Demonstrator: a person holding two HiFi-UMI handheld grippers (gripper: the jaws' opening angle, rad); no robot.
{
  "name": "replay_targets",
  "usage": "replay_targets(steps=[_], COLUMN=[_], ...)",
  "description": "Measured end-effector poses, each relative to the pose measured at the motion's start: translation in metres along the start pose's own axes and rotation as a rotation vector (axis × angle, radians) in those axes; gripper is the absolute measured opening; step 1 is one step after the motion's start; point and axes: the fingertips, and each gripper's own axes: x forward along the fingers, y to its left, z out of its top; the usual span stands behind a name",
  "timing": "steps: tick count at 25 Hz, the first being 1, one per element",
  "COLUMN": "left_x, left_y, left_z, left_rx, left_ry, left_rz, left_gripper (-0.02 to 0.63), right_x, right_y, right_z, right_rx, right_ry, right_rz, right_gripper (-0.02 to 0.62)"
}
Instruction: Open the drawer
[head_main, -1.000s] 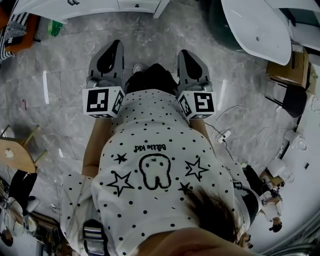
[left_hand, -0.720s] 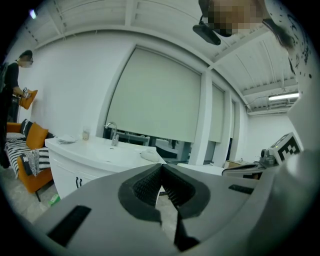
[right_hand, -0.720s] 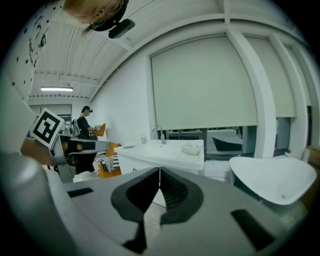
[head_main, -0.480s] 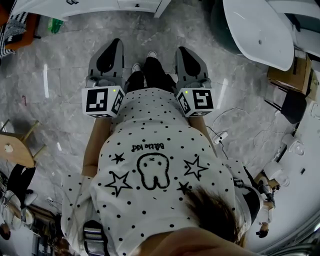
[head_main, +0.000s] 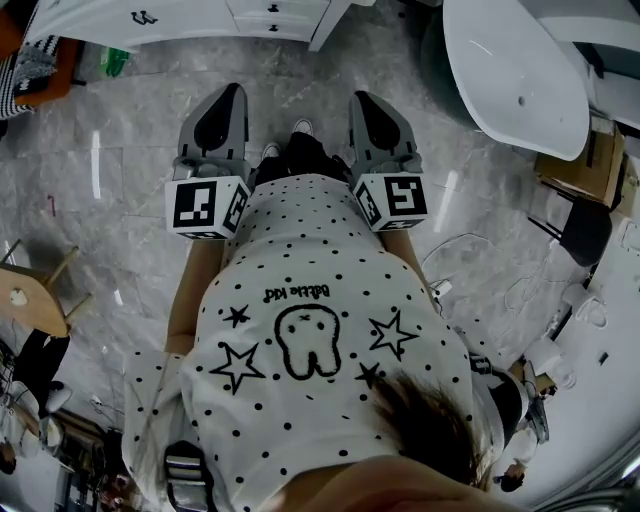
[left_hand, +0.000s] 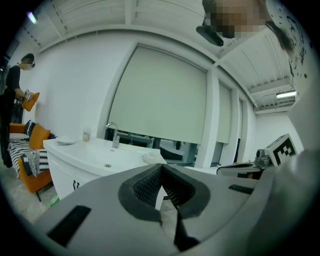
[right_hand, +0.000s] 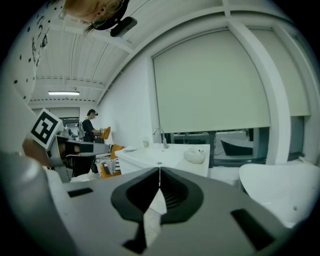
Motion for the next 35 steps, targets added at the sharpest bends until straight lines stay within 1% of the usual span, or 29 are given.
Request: replay_targets(steps=[6,12,17,22,26,29,32,35], left_x=[0.022,0.042,0.053,0.066,0.086,0.1,0.118,0.13], left_y=[0.009,0.008,0.006,0.002,0.017,0.022,0.033,0.051], left_z=[0.005,0.011,0.003,0.007,0.013,0.005,-0.003,0.009], left_rx=[-0.009,-0.007,-0.035,-0.036,-0.035,-0.041,-0.051,-0.058], left_ry=[-0.024,-0.048,-0.042,-0.034,-0.03,-0.02,-0.005,-0.011], left_rz=[0.035,0.076,0.1,0.084,0.065,0.07,0.06,0.043], left_gripper=[0.005,0.005,0.005,0.005,0.005,0.005,0.005,0.005], right_x=[0.022,0.033,0.037,0.042,0.065,0.079,0.094,0.112], right_y=[-0.017,-0.04,-0.058,-0.072,-0.073,-0.079,-0.086,-0.084], right_z=[0.007,0.014,0.011,0.016,0.018,0.008,0.0,0.01], right_rx=[-0.019,-0.038,-0.03,-0.012,0.001,0.0,0.004,-0.002], right_ry=[-0.013,-0.019,-0.017,-0.027,-0.019,-0.001,0.018,0.025], right_rz=[0.021,0.049,0.038,0.011,0.0,0.01,-0.003,-0.027], right_gripper=[0.014,0.014,0.014,0.014,0.014,0.014,0.014,0.014])
